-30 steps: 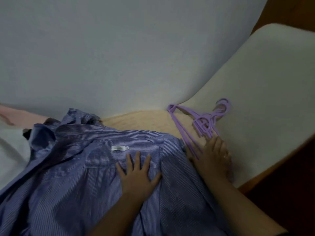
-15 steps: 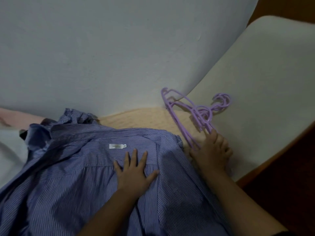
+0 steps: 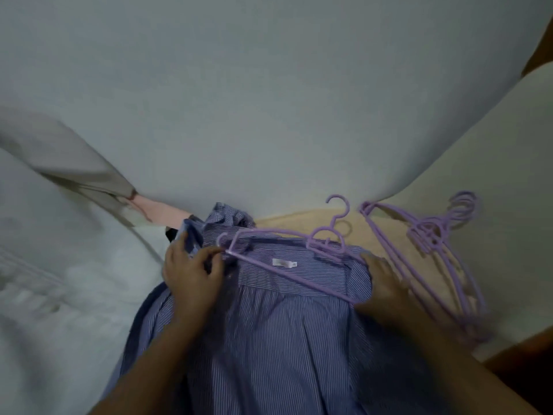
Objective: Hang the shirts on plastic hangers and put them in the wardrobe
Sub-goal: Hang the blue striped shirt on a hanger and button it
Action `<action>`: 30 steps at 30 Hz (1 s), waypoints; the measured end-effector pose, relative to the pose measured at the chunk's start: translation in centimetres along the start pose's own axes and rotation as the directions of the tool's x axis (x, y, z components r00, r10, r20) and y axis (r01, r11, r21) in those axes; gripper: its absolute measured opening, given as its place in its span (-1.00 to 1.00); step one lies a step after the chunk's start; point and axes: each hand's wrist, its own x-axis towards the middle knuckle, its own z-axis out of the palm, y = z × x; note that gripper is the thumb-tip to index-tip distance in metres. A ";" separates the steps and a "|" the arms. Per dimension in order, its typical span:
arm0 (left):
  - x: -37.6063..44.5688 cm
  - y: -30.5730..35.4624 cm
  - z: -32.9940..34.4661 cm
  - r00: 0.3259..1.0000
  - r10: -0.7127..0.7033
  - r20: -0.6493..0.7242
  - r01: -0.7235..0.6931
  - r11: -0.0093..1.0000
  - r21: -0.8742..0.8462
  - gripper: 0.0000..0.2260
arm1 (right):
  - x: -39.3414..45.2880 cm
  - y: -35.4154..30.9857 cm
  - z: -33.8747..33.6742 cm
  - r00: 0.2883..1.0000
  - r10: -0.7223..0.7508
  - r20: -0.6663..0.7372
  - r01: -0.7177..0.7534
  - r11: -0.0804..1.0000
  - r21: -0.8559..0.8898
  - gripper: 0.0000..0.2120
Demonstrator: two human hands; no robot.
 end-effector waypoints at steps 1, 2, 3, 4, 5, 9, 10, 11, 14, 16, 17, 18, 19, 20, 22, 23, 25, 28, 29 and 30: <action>0.7 -0.6 -0.2 0.995 -0.054 0.081 0.050 0.998 0.045 -0.81 | 0.0 -0.2 0.0 1.000 -0.001 0.007 0.002 1.000 -0.024 0.04; 1.3 -1.2 -0.3 0.980 -0.092 0.177 0.076 0.992 0.097 -0.83 | 0.0 -0.5 -0.1 1.000 -0.002 0.017 0.003 0.998 -0.057 0.02; 1.9 -1.5 -0.3 0.953 -0.111 0.283 0.073 0.987 0.142 -0.82 | -0.1 -0.8 -0.2 1.000 -0.003 0.025 0.005 0.996 -0.094 0.01; 2.5 -1.7 -0.4 0.915 -0.110 0.387 0.048 0.985 0.167 -0.80 | -0.1 -1.1 -0.3 1.000 -0.003 0.030 0.007 0.992 -0.128 0.01; 3.0 -1.6 -0.5 0.874 -0.102 0.475 0.023 0.985 0.170 -0.79 | -0.1 -1.4 -0.4 0.999 0.001 0.035 0.005 0.988 -0.152 0.01; 4.8 -0.3 -1.9 0.778 -0.152 0.609 0.041 0.980 0.192 -0.73 | -0.5 -2.2 -1.1 0.999 0.010 0.037 0.000 0.967 -0.256 0.01; 5.1 0.1 -2.3 0.748 -0.170 0.642 0.026 0.974 0.227 -0.72 | -0.7 -2.3 -1.2 0.999 0.003 0.032 0.006 0.961 -0.275 0.01; 5.2 0.4 -2.7 0.716 -0.185 0.673 0.006 0.966 0.259 -0.71 | -0.9 -2.4 -1.3 1.000 0.000 0.025 0.007 0.959 -0.283 0.01; 5.1 1.2 -3.9 0.677 -0.179 0.714 -0.027 0.963 0.268 -0.67 | -1.5 -2.8 -1.6 1.000 0.000 0.010 0.002 0.959 -0.282 -0.01; 4.8 2.1 -4.4 0.690 -0.141 0.710 0.009 0.982 0.187 -0.70 | -1.9 -3.3 -1.8 1.000 0.007 0.019 -0.001 0.958 -0.285 -0.01; 4.6 2.6 -4.7 0.705 -0.104 0.702 0.012 0.991 0.134 -0.72 | -2.1 -3.6 -1.9 1.000 0.012 0.026 -0.004 0.958 -0.285 -0.01; 4.4 3.2 -5.0 0.713 -0.058 0.699 -0.005 0.996 0.088 -0.70 | -2.3 -3.8 -2.0 0.999 0.012 0.029 -0.003 0.958 -0.286 -0.01; 4.3 3.8 -5.2 0.717 -0.015 0.697 -0.033 0.998 0.055 -0.64 | -2.5 -4.1 -2.1 1.000 0.008 0.028 0.000 0.958 -0.288 -0.02; 4.1 4.4 -5.5 0.725 0.022 0.688 -0.053 0.998 0.024 -0.59 | -2.6 -4.4 -2.1 1.000 0.003 0.027 0.004 0.958 -0.286 -0.03; 3.7 5.9 -5.9 0.756 0.075 0.650 -0.021 0.996 -0.090 -0.52 | -2.9 -5.1 -2.0 0.999 -0.004 0.035 0.013 0.966 -0.260 -0.03; 3.5 6.5 -6.0 0.772 0.088 0.630 0.029 0.984 -0.174 -0.50 | -3.1 -5.4 -1.9 0.999 -0.009 0.040 0.019 0.970 -0.241 -0.01; 3.0 7.7 -6.2 0.790 0.105 0.604 0.142 0.927 -0.347 -0.46 | -3.1 -6.0 -1.6 0.999 -0.014 0.035 0.020 0.979 -0.203 0.01; 1.1 8.0 -5.4 0.795 0.080 0.601 0.293 0.817 -0.496 -0.43 | -2.7 -6.3 -1.1 1.000 0.014 0.024 -0.011 0.990 -0.140 0.02; -0.1 7.5 -4.8 0.765 0.042 0.643 0.394 0.759 -0.519 -0.43 | -2.6 -6.2 -0.9 0.999 0.029 0.023 -0.025 0.990 -0.140 0.02; -1.6 7.0 -4.1 0.706 0.003 0.709 0.527 0.666 -0.528 -0.44 | -2.5 -6.1 -0.7 0.999 0.043 0.028 -0.038 0.987 -0.156 0.02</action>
